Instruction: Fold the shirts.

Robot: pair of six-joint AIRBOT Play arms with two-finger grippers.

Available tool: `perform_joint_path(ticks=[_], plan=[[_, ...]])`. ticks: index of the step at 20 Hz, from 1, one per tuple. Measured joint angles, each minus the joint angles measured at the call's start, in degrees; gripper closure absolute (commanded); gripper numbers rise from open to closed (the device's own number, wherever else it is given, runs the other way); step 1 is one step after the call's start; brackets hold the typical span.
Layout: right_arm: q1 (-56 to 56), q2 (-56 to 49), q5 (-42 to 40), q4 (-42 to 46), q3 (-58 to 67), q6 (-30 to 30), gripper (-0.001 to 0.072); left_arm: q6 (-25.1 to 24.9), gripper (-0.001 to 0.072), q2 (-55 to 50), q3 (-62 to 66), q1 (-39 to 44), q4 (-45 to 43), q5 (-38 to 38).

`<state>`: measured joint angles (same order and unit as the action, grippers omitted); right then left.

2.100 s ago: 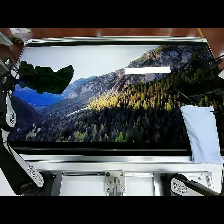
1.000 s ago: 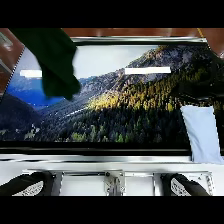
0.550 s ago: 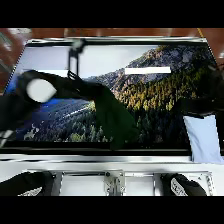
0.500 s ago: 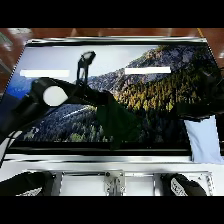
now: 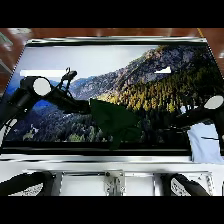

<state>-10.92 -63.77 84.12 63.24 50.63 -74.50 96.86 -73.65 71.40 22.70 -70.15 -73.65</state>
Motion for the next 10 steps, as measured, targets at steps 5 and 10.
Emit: perform_joint_path(ticks=[5,10], plan=[[0.0,-9.0,-4.8,-6.9,-2.0,1.9,0.0074,-2.5,0.0001,-0.9,-13.4,-2.7,9.3,8.2],[0.0,-15.5,-7.0,-8.4,-2.5,2.5,0.0074,-4.6,0.0005,-7.0,-16.7,-3.1,20.7,20.2]])
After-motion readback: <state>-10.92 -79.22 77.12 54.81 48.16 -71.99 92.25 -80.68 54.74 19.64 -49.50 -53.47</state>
